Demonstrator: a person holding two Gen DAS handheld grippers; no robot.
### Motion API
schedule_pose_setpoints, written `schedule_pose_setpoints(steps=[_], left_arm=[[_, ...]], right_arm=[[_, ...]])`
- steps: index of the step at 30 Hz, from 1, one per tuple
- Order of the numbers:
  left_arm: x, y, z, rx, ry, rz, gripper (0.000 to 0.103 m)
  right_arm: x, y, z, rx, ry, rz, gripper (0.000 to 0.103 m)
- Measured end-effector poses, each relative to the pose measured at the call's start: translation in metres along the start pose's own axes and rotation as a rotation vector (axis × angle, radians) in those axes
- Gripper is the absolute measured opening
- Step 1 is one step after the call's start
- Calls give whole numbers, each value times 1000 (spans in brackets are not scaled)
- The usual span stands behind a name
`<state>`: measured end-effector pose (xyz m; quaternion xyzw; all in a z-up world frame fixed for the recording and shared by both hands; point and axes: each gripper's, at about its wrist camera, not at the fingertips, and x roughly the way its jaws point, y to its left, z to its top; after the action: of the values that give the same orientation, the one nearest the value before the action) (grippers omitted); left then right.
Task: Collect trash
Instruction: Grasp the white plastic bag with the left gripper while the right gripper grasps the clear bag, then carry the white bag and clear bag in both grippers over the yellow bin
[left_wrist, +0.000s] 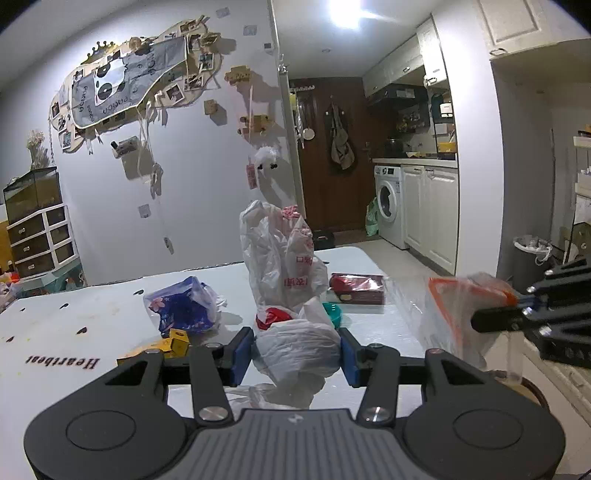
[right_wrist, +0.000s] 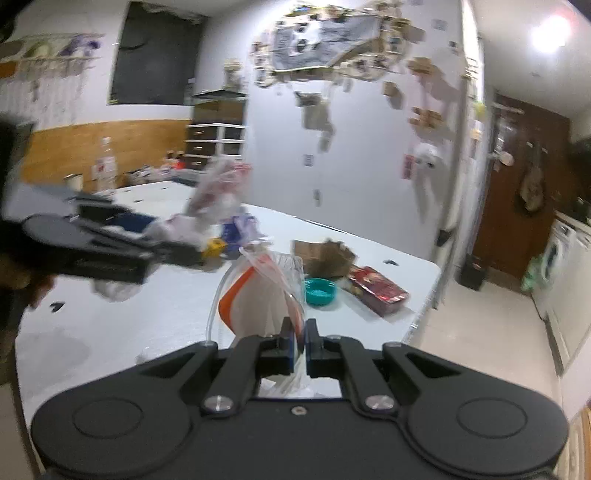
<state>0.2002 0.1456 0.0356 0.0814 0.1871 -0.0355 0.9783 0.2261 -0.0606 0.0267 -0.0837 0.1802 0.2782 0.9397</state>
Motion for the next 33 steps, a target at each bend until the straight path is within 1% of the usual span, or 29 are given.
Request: schedule_pose_setpoints(steps=[6, 13, 21, 26, 33], left_arm=[[-12, -18, 0, -8, -13, -20, 50], [-22, -43, 2, -30, -29, -40, 50], [-21, -70, 4, -38, -30, -80, 50], [-20, -95, 8, -29, -43, -127, 50], [-15, -131, 14, -26, -52, -193, 50]], right_arm=[[-12, -16, -4, 100, 5, -20, 5], [-33, -28, -10, 148, 1, -67, 5], [-61, -45, -21, 162, -12, -120, 6], [-79, -59, -32, 176, -11, -168, 6], [-105, -91, -52, 220, -8, -250, 5]])
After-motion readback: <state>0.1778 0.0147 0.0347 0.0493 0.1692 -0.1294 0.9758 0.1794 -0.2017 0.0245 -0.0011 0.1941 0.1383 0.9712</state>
